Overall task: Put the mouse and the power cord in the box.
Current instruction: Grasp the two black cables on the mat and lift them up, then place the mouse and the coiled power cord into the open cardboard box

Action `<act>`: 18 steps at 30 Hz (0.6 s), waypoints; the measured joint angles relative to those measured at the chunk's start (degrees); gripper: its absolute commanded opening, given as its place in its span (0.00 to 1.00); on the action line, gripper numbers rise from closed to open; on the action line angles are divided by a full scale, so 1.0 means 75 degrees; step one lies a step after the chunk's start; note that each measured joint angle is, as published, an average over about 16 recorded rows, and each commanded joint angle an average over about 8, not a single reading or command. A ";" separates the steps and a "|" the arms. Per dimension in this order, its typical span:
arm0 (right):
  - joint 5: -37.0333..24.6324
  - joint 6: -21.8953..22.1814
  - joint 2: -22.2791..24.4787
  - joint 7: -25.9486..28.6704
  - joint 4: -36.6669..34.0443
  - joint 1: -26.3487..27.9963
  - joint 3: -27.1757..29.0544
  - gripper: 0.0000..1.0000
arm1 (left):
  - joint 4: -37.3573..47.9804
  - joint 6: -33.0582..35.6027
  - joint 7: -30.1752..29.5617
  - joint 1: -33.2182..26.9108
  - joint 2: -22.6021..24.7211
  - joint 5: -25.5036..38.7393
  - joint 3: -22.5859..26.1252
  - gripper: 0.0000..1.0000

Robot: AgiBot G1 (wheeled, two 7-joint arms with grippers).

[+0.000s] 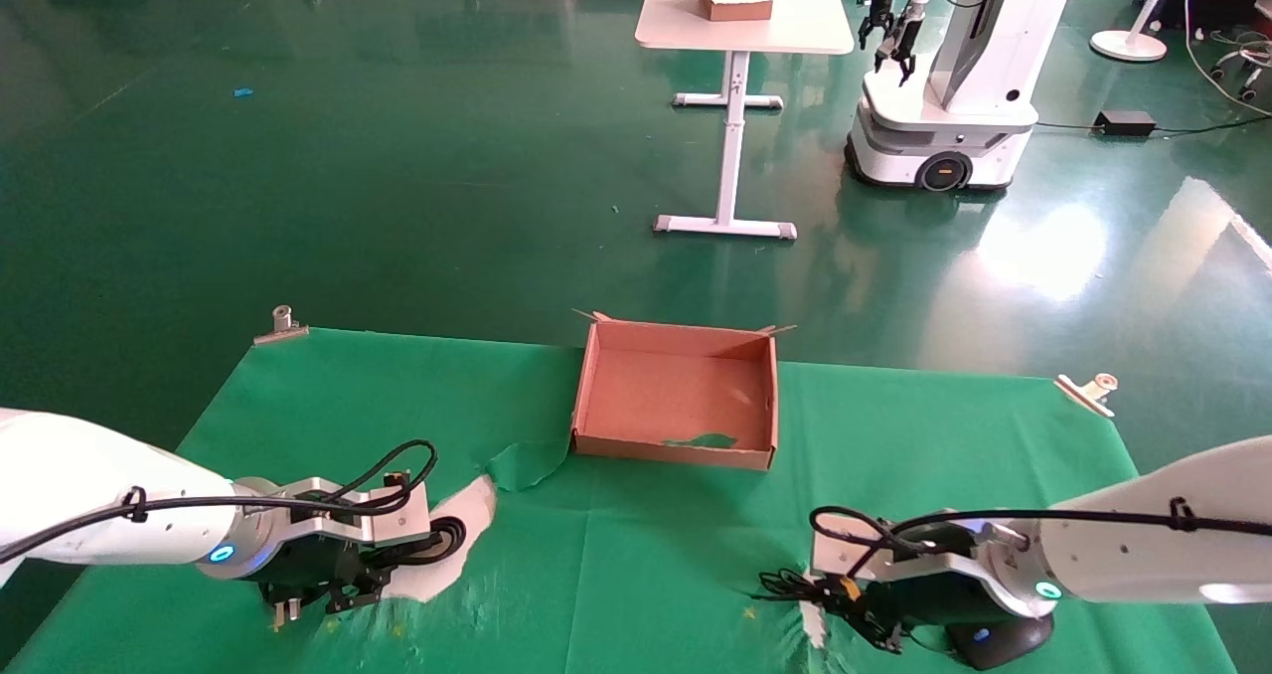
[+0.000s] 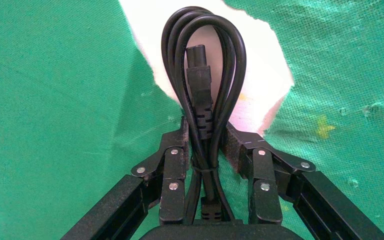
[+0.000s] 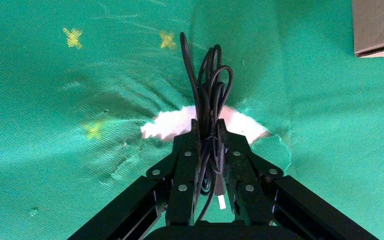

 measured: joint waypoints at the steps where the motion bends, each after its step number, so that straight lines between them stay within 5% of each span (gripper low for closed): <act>1: 0.0000 0.0000 0.0000 0.0000 0.0001 0.0000 0.0000 0.00 | 0.0000 0.0000 0.0000 -0.0001 -0.0001 0.0000 -0.0001 0.00; 18: 0.0124 0.0147 0.0458 0.0148 0.0346 0.0516 0.0357 0.00 | -0.0428 0.0599 0.0110 -0.0816 -0.0174 -0.1134 -0.0600 0.00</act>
